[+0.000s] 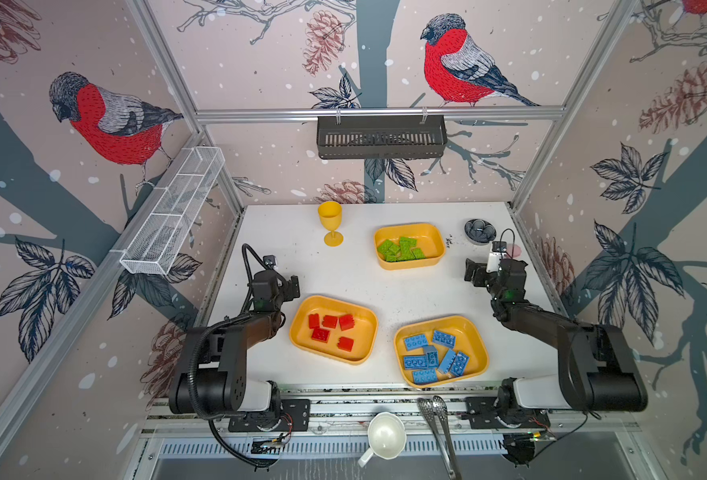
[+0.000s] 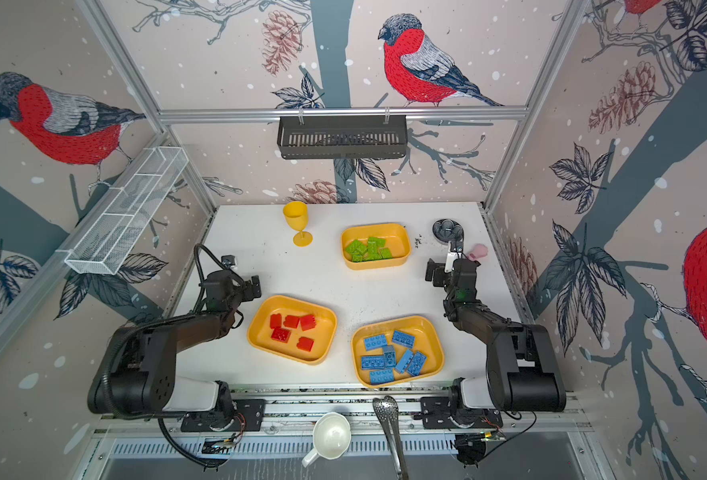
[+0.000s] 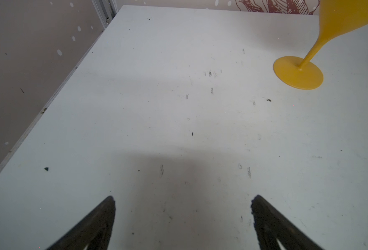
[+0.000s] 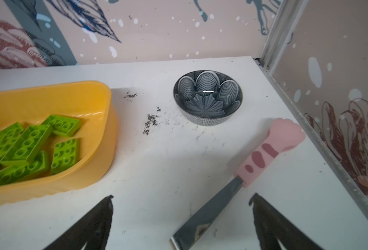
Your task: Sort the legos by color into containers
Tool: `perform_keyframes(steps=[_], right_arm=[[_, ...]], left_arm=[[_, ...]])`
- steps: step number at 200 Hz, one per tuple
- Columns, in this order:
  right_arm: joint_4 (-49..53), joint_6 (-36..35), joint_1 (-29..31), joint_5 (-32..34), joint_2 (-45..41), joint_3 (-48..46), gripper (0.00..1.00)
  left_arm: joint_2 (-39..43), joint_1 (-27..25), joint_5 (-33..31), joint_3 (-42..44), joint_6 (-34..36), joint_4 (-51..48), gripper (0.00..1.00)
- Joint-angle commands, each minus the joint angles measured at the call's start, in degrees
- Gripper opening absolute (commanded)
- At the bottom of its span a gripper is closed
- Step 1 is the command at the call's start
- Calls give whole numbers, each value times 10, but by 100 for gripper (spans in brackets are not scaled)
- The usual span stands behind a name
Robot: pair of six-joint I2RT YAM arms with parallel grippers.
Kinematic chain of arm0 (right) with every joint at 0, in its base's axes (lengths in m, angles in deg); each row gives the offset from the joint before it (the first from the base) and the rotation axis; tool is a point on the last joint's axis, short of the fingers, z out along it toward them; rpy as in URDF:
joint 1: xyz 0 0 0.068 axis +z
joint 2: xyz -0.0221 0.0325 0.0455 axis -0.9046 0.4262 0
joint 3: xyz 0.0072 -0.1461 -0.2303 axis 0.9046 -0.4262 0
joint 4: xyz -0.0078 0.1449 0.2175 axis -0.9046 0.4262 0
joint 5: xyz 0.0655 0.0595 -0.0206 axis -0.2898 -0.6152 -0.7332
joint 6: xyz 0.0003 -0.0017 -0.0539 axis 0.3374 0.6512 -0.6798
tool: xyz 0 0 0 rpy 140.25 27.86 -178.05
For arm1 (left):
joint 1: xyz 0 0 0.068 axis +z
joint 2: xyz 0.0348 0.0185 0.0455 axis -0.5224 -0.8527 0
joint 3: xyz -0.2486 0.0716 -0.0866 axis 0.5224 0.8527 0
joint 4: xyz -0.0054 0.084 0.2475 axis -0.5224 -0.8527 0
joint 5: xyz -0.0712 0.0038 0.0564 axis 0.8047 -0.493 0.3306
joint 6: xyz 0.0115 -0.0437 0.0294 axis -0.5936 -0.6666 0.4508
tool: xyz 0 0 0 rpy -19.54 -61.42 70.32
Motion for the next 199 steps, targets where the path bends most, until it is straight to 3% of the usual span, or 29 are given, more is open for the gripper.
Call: perform_keyframes(steps=[1, 29, 68, 89, 123, 152, 169, 186, 199], right_arm=[[-111, -12, -7, 18, 7, 2, 99], [-85, -36, -7, 4, -4, 1, 99], [-81, -31, 4, 3, -25, -19, 99], [-63, -29, 11, -17, -24, -30, 99], [-179, -44, 22, -2, 4, -90, 99], [-249, -32, 7, -14, 31, -117, 99], [-285, -32, 8, -8, 38, -136, 100], [-315, -20, 5, 3, 49, -146, 99], [-307, -17, 3, 5, 48, -144, 99]], left_arm=[[-15, 4, -7, -11, 23, 128, 97], [-12, 5, -3, -7, 15, 139, 97], [-35, 5, 31, 61, -9, 317, 97], [-32, 4, 35, 60, -6, 306, 97], [-40, 3, 46, 63, 0, 318, 97], [-73, 1, 68, 102, 16, 425, 97], [-55, 0, 66, 92, 13, 372, 97], [-69, 0, 72, 101, 16, 416, 97], [-64, 0, 69, 97, 16, 395, 97]])
